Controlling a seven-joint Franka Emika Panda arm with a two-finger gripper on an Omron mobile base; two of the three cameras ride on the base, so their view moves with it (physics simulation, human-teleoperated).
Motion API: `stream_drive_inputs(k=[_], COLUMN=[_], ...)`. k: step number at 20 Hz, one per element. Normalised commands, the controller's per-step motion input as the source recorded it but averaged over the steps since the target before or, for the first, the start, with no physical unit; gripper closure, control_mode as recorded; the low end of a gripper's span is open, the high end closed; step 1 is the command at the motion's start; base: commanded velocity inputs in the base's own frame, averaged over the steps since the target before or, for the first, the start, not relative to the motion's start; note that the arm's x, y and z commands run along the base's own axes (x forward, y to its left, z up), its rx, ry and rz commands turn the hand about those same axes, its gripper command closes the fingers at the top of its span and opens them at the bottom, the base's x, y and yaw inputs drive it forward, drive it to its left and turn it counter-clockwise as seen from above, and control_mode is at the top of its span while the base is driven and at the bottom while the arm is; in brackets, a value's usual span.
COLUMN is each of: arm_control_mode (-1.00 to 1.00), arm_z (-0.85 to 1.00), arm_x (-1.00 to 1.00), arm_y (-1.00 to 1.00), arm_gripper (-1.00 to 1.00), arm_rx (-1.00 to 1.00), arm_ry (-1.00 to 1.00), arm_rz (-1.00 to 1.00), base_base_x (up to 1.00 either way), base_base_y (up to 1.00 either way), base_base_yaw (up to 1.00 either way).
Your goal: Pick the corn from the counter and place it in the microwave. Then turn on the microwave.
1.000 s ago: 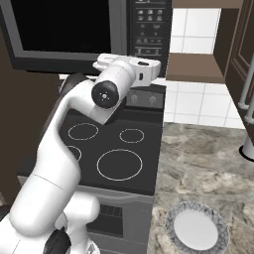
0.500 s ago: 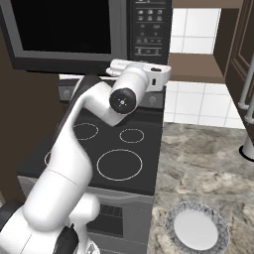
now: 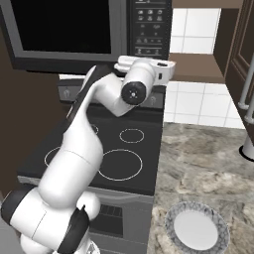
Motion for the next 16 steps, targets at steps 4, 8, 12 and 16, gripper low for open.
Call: stream_drive_inputs(k=[4, 8, 12, 16], arm_control_mode=[-1.00, -1.00, -1.00, -1.00], arm_z=[0.00, 0.00, 0.00, 0.00], arm_x=[0.37, 0.26, 0.22, 0.26], arm_y=[-0.22, -0.05, 0.00, -0.04], arm_gripper=[1.00, 1.00, 1.00, 1.00], arm_rx=[0.00, 0.00, 0.00, 0.00], arm_ry=[0.00, 0.00, 0.00, 0.00], arm_rz=[0.00, 0.02, 0.02, 0.02], base_base_x=[0.00, 0.00, 0.00, 0.00], base_base_y=[0.00, 0.00, 0.00, 0.00], base_base_yaw=[0.00, 0.00, 0.00, 0.00])
